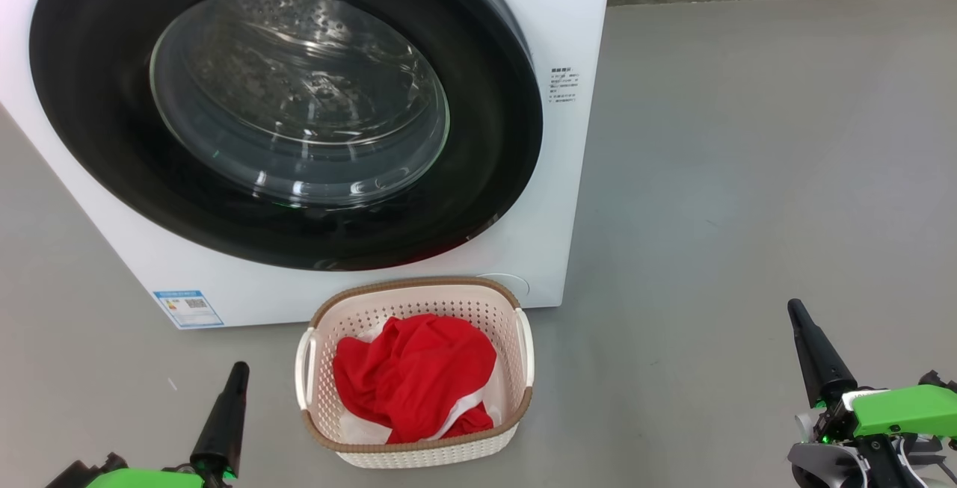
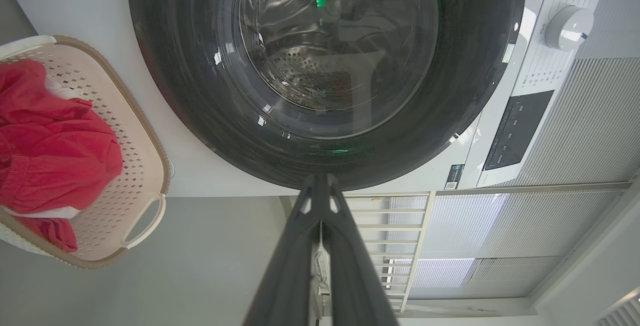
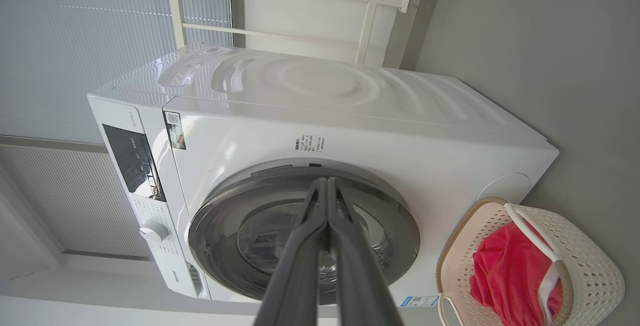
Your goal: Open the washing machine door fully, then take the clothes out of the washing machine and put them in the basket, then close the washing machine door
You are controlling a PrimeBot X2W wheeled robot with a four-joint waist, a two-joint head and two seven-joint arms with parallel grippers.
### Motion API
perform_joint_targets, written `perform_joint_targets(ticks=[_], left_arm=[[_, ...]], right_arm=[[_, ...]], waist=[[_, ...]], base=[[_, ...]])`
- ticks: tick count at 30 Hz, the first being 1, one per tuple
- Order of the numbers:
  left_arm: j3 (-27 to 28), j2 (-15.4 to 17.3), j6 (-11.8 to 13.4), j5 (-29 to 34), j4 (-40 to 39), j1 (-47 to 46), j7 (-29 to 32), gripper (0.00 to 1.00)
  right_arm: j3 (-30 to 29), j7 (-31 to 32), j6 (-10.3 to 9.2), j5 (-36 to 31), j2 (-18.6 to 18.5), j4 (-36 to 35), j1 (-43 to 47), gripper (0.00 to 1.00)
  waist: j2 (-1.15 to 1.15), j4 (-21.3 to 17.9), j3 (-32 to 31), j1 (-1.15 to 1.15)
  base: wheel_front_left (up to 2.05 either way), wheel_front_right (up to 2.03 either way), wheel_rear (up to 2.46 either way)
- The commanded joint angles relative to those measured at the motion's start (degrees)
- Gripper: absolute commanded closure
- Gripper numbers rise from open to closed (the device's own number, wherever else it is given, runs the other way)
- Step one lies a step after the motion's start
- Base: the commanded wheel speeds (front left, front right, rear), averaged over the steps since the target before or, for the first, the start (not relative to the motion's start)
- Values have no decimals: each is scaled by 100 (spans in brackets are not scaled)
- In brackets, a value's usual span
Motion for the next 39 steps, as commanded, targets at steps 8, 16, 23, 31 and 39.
perform_joint_targets(ticks=[8, 16, 23, 31, 39], left_arm=[[198, 73, -42, -41, -159, -225, 18, 100], [198, 73, -42, -41, -159, -225, 18, 100], [198, 73, -42, -41, -159, -225, 18, 100], [198, 73, -42, -41, -159, -225, 18, 100], [198, 73, -42, -41, -159, -225, 18, 100]], right_arm=[[97, 33, 3, -7, -51, -141, -271, 100], [96, 34, 3, -7, -50, -141, -271, 100], [95, 35, 3, -8, -50, -141, -271, 100], [94, 35, 3, -9, -49, -141, -272, 100], [93, 36, 3, -9, -49, -141, -272, 100]], waist=[[0, 0, 0, 0], [0, 0, 0, 0], [0, 0, 0, 0], [0, 0, 0, 0], [0, 0, 0, 0]], base=[[0, 0, 0], [0, 0, 0], [0, 0, 0], [0, 0, 0], [0, 0, 0]])
